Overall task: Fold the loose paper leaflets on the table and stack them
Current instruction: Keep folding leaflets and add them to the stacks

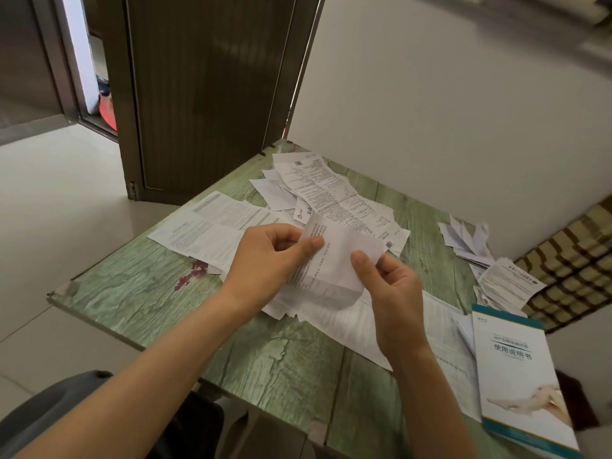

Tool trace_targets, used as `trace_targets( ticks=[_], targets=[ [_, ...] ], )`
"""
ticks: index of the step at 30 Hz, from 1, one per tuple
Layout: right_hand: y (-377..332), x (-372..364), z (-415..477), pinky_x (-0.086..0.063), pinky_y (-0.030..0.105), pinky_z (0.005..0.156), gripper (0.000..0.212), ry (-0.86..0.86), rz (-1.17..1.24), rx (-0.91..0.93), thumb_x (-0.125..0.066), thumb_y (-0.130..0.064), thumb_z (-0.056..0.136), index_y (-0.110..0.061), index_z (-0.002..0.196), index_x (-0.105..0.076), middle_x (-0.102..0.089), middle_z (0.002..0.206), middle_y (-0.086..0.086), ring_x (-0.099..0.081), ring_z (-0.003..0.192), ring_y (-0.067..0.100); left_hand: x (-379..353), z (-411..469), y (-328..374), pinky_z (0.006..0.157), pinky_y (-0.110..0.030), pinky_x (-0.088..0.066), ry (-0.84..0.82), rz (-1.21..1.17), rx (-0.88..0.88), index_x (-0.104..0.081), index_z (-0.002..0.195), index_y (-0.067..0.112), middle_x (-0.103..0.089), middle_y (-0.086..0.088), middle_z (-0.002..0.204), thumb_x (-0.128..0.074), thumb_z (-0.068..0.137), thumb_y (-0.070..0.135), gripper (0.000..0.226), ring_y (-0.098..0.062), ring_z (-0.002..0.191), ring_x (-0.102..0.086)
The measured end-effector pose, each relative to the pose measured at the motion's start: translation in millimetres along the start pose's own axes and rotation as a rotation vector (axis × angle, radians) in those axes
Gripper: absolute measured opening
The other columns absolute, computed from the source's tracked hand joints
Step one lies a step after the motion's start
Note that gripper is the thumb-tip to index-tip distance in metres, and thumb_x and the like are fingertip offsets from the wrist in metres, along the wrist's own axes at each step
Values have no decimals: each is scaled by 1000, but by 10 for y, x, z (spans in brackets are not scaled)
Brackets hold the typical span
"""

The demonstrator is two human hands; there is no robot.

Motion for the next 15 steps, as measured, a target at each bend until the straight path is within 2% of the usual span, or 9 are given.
trace_targets(
  ticks=[2,4,7,10,15],
  targets=[
    [-47,0,14,-57,26,69,21,-21,-15,10,-64,-24,76,-9,89,-69,-73,86,4,-69,82,18,4,7,-20,55,-18,-48,21,26,9,-69,75,8,-71,-8,71,-66,83,23,17,-13,61,-63],
    [-76,6,27,-57,28,68,20,-22,-41,23,-64,-23,78,-6,87,-67,-72,83,6,-68,77,19,15,7,-34,54,-20,-49,41,3,38,-68,77,4,-71,-12,73,-65,84,23,21,-17,61,-64],
    [-105,19,60,-56,25,62,12,-15,-93,39,-64,-14,84,-2,82,-65,-71,76,5,-67,70,17,-13,-13,-51,51,-16,-50,-12,-67,129,-67,86,8,-72,-4,73,-66,84,22,14,-11,61,-68],
    [-73,14,87,-54,22,58,10,-24,-124,38,-64,-10,85,-3,78,-65,-70,71,2,-67,66,15,-67,-38,-115,55,-18,-54,-74,-69,228,-66,96,15,-74,-2,83,-75,75,20,24,-13,71,-71],
    [110,-10,65,-58,28,63,7,-27,-81,-55,-63,-8,86,-5,82,-68,-73,77,5,-70,73,21,-48,-47,-201,56,-21,-56,-4,-3,279,-68,79,17,-73,-1,75,-76,75,13,10,-12,65,-71]
  ],
)
Point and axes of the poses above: each hand's wrist, its own z-axis towards the middle knuckle, its own x-axis out of the back of the hand, y = z × x, the point moved 5 cm from there along z, towards the middle knuckle
